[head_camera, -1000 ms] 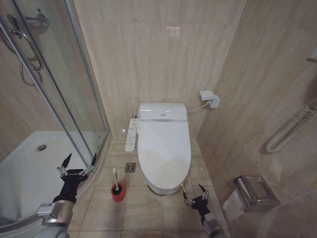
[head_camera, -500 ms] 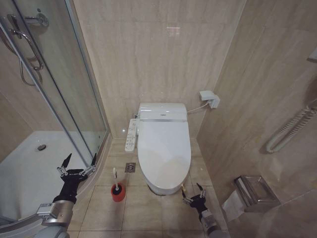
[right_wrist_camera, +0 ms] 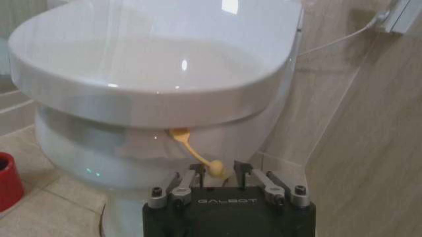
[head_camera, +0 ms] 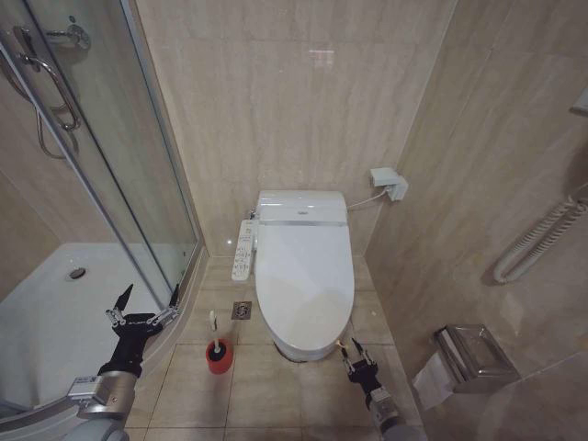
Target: Open the toilet lid, clean the toilet bowl with a toilet brush, close the toilet lid, and flush.
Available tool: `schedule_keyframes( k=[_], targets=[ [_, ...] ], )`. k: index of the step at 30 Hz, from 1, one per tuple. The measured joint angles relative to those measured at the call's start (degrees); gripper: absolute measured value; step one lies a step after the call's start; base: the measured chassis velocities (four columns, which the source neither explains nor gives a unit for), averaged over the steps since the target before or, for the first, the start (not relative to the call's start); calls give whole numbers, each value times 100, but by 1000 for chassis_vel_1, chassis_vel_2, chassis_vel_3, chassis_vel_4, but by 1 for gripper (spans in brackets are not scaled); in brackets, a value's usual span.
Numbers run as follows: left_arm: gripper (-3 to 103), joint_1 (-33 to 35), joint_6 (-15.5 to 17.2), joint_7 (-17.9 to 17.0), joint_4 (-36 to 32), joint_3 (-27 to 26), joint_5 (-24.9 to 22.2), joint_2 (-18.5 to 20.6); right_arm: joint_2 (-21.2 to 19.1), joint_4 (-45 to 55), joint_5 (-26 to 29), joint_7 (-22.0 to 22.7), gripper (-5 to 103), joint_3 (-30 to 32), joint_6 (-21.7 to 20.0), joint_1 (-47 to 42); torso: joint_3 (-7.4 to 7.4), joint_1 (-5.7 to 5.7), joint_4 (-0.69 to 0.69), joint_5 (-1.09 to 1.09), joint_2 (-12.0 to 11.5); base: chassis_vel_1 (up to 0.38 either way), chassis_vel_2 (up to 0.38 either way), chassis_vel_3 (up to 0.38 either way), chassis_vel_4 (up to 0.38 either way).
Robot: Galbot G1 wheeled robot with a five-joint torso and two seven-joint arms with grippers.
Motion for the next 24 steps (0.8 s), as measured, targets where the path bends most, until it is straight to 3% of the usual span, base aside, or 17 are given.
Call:
schedule_keyframes(
  k=[3,4,18,19,24],
  targets=[
    [100,0,0,0,0,0,0,0,-38,77,21,-1,46,-1,0,-26,0,0,0,0,0,0,0,0,0],
    [100,0,0,0,0,0,0,0,-53,103,28,-6,19,-2,0,-39,0,0,0,0,0,0,0,0,0],
    [100,0,0,0,0,0,0,0,-155,294,-16,25,15,19,-20,-195,0,0,0,0,0,0,0,0,0],
    [100,0,0,0,0,0,0,0,-166,302,-50,12,35,25,-17,-231,0,0,0,0,0,0,0,0,0],
    [100,0,0,0,0,0,0,0,-183,317,-114,-66,35,34,7,-333,0,0,0,0,0,0,0,0,0]
  ],
)
